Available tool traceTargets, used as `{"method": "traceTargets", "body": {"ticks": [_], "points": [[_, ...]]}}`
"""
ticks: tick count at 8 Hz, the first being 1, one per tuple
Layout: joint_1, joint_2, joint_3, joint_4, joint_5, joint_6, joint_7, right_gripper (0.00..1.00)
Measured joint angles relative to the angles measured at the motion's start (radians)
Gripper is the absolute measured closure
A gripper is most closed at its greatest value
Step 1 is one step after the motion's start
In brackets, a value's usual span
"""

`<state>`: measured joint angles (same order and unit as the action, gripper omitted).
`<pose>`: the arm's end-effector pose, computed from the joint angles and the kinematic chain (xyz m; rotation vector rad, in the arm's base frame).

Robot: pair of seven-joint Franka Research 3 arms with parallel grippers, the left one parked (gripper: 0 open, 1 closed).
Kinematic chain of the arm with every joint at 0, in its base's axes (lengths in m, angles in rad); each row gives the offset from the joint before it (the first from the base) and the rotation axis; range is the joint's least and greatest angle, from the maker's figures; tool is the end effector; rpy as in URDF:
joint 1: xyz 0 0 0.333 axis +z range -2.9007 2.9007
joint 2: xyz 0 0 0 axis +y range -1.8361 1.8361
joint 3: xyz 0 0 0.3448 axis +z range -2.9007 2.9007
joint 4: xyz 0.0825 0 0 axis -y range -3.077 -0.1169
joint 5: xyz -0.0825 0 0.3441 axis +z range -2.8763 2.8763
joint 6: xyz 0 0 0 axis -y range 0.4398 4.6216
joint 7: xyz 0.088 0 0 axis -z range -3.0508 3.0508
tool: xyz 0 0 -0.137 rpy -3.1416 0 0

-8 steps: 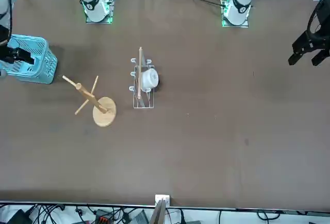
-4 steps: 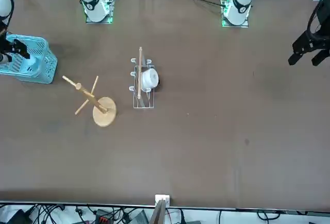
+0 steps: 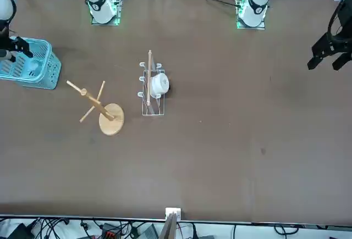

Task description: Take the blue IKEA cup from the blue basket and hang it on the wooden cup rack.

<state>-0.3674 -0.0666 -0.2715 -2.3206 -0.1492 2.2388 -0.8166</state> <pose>0.3679 -0.2841 0.3901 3.0485 0.4171 -0.1201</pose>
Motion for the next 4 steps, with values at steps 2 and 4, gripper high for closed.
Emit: {"method": "traceTargets", "body": {"ticks": [2,4], "points": [[-0.022,0.05,-0.018,-0.006,0.001,0.054,-0.023,0.0],[-0.051,0.112,-0.019,-0.007,0.016,0.112,-0.045,0.0]]}}
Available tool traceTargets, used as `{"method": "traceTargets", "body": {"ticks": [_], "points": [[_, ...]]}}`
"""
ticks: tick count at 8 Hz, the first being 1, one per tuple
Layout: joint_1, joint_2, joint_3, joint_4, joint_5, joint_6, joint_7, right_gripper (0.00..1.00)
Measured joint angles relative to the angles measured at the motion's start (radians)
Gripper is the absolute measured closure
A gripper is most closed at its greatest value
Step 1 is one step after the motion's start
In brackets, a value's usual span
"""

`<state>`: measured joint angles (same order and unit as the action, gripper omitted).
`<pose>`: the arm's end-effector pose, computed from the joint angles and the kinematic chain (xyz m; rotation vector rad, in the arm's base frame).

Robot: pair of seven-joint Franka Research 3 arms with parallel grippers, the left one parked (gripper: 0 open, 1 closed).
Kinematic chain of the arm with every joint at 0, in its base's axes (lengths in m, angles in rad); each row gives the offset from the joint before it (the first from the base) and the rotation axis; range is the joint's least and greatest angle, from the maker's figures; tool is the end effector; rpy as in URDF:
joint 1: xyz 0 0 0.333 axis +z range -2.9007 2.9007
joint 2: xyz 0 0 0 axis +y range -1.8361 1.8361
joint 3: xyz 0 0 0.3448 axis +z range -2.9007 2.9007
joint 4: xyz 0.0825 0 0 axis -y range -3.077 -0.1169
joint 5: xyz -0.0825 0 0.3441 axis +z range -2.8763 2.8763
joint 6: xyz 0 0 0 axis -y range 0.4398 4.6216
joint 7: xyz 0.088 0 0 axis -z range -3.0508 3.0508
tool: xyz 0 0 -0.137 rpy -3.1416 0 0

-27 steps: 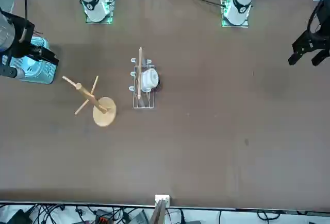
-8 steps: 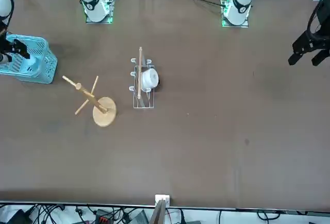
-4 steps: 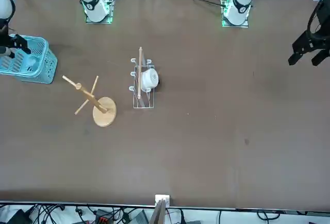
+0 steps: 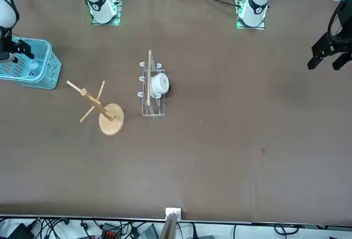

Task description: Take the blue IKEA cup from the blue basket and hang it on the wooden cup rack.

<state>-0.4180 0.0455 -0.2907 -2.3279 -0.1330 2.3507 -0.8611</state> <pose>0.3628 -0.3168 0.3458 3.0547 0.3794 -0.1393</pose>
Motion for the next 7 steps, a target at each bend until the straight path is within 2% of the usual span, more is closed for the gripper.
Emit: {"method": "traceTargets", "body": {"ticks": [3,7], "points": [[-0.016,0.085,0.0,0.0,0.095,0.059,-0.073,0.0],[-0.034,0.131,0.0,0.0,0.1,0.095,-0.098,0.0]]}}
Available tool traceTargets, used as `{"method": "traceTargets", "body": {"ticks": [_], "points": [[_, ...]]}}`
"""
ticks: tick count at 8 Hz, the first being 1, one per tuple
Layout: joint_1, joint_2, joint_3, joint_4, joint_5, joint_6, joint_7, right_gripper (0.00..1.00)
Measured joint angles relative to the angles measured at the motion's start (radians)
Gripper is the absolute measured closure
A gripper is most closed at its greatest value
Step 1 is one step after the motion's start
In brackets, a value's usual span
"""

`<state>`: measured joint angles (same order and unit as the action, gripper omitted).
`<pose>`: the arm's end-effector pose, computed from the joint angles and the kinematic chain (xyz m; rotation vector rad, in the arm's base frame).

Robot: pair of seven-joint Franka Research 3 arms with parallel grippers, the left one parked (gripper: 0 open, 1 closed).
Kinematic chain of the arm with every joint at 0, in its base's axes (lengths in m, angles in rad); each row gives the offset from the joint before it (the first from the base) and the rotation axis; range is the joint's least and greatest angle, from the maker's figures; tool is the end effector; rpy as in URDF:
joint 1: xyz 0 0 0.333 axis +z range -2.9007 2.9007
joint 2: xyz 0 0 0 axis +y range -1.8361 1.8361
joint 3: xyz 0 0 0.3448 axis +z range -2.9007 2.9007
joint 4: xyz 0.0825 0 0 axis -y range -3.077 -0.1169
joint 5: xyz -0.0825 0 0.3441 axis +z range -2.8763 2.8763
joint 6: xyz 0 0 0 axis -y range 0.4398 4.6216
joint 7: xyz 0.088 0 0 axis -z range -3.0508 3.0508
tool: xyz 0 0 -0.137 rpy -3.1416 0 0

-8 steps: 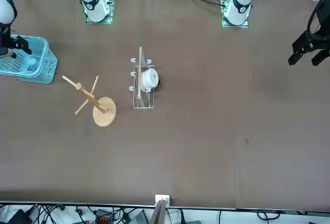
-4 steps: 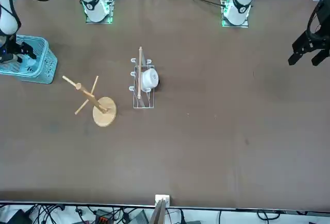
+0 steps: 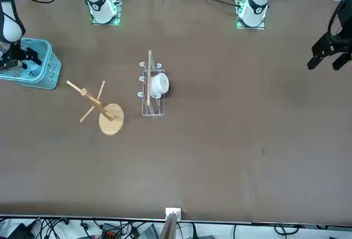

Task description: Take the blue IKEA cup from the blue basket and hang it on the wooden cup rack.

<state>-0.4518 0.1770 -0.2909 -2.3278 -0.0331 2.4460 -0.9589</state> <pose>0.3627 -0.3339 0.2920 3.1072 0.3828 -0.1375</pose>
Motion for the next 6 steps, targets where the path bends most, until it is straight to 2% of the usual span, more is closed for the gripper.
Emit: {"method": "traceTargets", "body": {"ticks": [6], "points": [[-0.009,0.022,0.0,0.0,0.0,0.008,-0.012,0.0]]}}
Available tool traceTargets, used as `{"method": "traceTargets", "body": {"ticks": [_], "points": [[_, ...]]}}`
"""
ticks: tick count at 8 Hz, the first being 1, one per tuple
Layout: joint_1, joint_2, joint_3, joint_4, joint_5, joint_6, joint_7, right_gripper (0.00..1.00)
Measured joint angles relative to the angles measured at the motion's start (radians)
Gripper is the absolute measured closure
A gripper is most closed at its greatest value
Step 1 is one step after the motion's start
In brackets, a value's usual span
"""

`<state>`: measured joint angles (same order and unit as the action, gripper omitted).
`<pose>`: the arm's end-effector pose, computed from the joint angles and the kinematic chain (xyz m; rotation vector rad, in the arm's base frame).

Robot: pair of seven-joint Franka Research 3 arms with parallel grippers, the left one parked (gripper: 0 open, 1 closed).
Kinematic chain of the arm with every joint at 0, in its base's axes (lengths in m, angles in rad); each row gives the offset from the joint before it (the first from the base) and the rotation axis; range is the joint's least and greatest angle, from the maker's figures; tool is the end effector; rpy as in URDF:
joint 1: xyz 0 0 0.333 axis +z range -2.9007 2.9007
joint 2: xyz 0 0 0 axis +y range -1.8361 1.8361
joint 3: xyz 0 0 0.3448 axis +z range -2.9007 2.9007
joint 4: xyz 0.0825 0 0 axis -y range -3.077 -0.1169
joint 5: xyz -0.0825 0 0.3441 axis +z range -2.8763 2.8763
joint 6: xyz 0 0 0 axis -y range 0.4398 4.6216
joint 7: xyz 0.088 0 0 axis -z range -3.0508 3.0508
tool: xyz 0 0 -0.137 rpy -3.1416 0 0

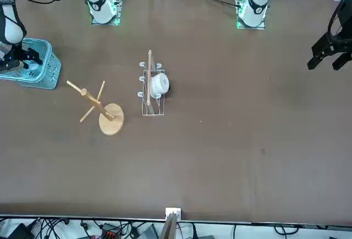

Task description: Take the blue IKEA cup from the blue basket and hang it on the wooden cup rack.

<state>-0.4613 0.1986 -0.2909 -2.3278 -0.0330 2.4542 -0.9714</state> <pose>0.3596 -0.3376 0.2825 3.1123 0.3895 -0.1576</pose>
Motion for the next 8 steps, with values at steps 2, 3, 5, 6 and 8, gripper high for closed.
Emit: {"method": "traceTargets", "body": {"ticks": [2,3,5,6,8], "points": [[-0.007,0.003,0.0,0.0,0.0,0.0,-0.008,0.0],[-0.008,0.003,0.0,0.0,0.0,0.001,-0.009,0.0],[-0.008,0.003,0.0,0.0,0.0,0.001,-0.009,0.0],[-0.008,0.003,0.0,0.0,0.0,0.001,-0.01,0.0],[-0.008,0.005,0.0,0.0,0.0,0.001,-0.01,0.0]]}}
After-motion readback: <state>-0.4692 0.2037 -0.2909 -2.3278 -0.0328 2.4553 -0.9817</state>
